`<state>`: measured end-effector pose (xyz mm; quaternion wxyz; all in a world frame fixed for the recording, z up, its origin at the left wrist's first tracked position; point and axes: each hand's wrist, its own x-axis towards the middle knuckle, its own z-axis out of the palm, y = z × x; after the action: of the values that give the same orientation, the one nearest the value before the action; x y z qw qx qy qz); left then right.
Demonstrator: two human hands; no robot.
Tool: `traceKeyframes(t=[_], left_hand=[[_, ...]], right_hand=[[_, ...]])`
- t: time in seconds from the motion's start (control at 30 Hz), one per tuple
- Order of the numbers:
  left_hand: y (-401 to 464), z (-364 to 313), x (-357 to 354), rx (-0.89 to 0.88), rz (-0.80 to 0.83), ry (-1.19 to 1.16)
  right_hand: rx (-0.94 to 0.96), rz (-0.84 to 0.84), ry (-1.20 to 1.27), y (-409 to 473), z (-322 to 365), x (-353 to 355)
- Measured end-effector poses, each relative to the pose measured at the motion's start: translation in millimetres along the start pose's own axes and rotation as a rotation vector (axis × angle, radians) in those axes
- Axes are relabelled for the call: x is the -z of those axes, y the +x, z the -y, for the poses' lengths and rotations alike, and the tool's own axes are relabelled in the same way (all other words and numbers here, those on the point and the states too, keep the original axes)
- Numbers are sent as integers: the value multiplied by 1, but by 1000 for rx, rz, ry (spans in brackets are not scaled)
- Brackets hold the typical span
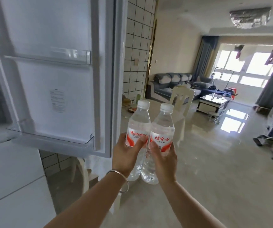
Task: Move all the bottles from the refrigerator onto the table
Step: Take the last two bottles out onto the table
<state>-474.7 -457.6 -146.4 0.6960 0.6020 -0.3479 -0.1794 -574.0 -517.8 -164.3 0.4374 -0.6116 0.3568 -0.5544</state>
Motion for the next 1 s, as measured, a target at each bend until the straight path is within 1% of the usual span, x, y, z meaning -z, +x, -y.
traceKeyframes(t=[0.13,0.2,0.43,0.67,0.73,0.8,0.93,1.0], left_hand=[[34,22,-43,17,5,41],[60,34,-64,25,-28,57],[183,65,-137,25,-72,3],[275,108,-175,134,-73,55],[302,129,-179,178,-81,98],[331,152,-180,198,-107,156],[389,195,-176,230,-212,179],[419,217,-172,261,-255,166]], right_hand=[[-18,-17,4,48,-34,11],[-20,-17,-9,80,-47,9],[26,-14,-74,218,-86,-10],[-38,45,-29,314,-144,-43],[-92,91,21,338,-168,-59],[-149,175,83,363,-193,-78],[-232,402,125,418,-240,-122],[-265,548,129,449,-258,-146]])
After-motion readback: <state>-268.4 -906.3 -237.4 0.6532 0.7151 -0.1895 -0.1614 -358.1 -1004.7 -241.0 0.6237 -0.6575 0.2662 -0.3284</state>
